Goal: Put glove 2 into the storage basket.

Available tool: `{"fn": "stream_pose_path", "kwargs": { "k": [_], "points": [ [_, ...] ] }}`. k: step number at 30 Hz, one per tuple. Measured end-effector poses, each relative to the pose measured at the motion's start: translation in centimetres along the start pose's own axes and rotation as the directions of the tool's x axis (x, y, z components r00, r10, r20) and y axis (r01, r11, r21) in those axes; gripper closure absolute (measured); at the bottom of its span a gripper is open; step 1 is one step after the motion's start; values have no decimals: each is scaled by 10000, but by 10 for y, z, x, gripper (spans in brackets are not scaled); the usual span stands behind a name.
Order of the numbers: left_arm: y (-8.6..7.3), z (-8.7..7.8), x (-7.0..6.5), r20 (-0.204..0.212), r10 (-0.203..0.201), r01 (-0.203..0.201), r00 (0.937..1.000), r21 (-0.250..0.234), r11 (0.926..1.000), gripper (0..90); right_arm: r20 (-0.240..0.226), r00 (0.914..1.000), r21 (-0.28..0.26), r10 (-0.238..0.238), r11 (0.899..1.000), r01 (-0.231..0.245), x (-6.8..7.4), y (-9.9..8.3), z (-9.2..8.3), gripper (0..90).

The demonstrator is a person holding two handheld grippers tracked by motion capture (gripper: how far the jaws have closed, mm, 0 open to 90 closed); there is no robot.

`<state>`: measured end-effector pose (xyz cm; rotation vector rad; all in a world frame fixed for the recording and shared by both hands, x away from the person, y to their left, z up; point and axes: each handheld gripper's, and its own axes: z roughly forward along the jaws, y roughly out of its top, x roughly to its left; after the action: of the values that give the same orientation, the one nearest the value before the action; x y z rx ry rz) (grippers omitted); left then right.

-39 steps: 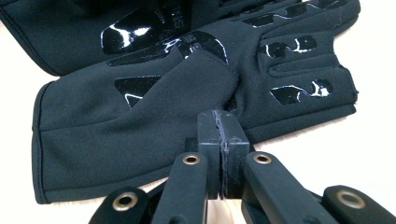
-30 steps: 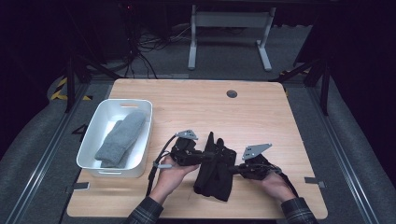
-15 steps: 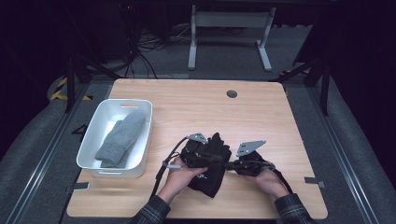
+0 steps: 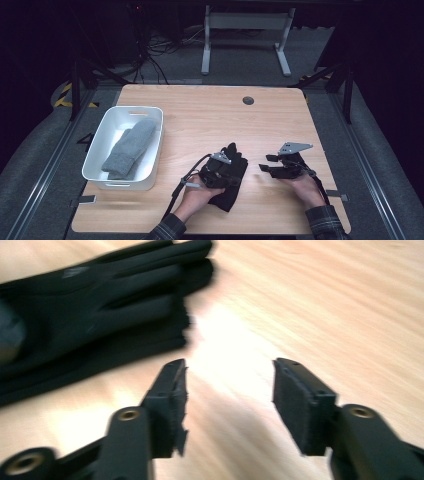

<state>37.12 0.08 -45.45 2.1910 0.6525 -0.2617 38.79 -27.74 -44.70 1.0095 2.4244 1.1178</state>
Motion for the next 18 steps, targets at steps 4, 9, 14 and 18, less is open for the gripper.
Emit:
{"fn": "stream_pose_path", "kwargs": {
  "k": [4,9,14,18],
  "points": [
    [0,1,-2,-225,194,-186,9996,348,9992,900,527,9985,-86,161,9998,-157,-8,-4,-2,394],
    [-3,-5,-3,-541,447,-406,9975,747,9964,900,1084,9935,-25,342,9994,-342,-15,-7,-1,339],
    [-7,-15,2,-601,671,-603,9959,1085,9923,899,1332,9896,-18,542,9985,-545,-19,-9,0,319],
    [-12,-26,9,-782,669,-573,9947,1202,9911,900,1401,9882,64,615,9980,-630,-22,-11,2,316]
  ]
}}
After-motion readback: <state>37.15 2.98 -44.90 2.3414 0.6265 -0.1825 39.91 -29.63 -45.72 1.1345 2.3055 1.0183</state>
